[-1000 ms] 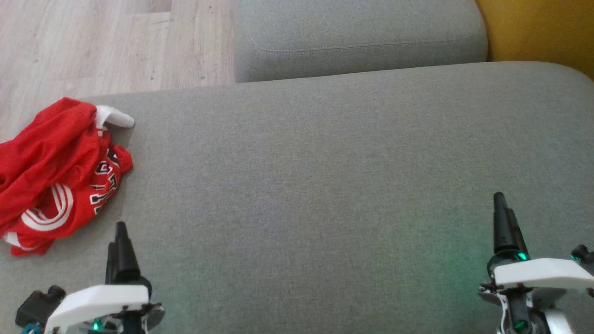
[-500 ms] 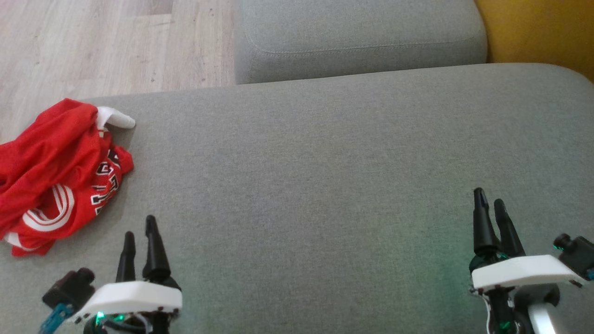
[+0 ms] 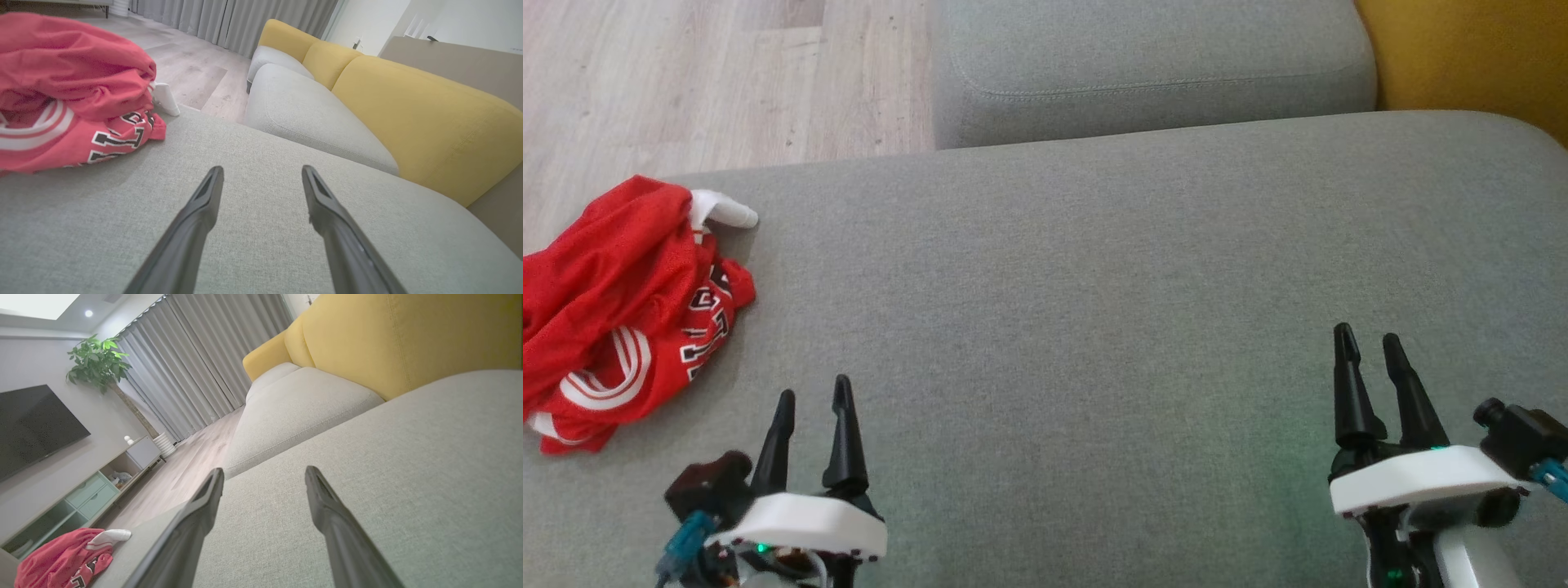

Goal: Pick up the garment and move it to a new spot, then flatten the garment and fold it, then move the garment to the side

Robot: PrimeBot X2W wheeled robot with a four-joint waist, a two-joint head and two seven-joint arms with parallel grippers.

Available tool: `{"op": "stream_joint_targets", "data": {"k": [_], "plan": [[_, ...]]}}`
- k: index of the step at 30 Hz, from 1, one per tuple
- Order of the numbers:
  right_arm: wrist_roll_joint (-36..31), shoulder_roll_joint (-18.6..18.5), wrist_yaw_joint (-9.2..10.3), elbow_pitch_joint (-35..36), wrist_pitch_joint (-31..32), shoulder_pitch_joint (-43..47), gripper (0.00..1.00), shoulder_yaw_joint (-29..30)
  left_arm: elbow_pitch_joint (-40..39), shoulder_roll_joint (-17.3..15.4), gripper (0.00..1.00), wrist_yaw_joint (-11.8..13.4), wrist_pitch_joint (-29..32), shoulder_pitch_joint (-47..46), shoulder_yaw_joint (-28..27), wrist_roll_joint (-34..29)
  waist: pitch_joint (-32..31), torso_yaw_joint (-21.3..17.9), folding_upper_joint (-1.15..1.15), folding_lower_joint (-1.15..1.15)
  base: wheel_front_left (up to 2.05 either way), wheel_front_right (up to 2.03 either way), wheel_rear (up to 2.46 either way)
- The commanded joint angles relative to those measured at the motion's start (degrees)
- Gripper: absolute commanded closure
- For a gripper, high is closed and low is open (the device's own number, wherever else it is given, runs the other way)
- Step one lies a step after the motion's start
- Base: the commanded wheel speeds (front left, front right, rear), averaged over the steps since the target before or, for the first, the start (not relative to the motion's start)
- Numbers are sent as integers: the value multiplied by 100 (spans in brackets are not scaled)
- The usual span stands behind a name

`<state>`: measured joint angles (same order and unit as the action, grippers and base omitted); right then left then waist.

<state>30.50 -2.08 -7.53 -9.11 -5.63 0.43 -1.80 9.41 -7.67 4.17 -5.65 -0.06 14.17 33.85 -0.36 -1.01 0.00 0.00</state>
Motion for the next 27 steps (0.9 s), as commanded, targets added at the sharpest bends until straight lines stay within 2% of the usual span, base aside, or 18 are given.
{"op": "stream_joint_targets", "data": {"k": [1,27], "plan": [[-253,-55,3,255,-92,-313,0,-121,-180,-133,0,75,-84,-331,-25,-228,-4,-9,0,0,0,0,0],[-2568,-67,3,356,-451,-399,0,-389,71,-658,0,887,-509,-684,1049,-2139,-45,-24,0,0,0,0,0]]}}
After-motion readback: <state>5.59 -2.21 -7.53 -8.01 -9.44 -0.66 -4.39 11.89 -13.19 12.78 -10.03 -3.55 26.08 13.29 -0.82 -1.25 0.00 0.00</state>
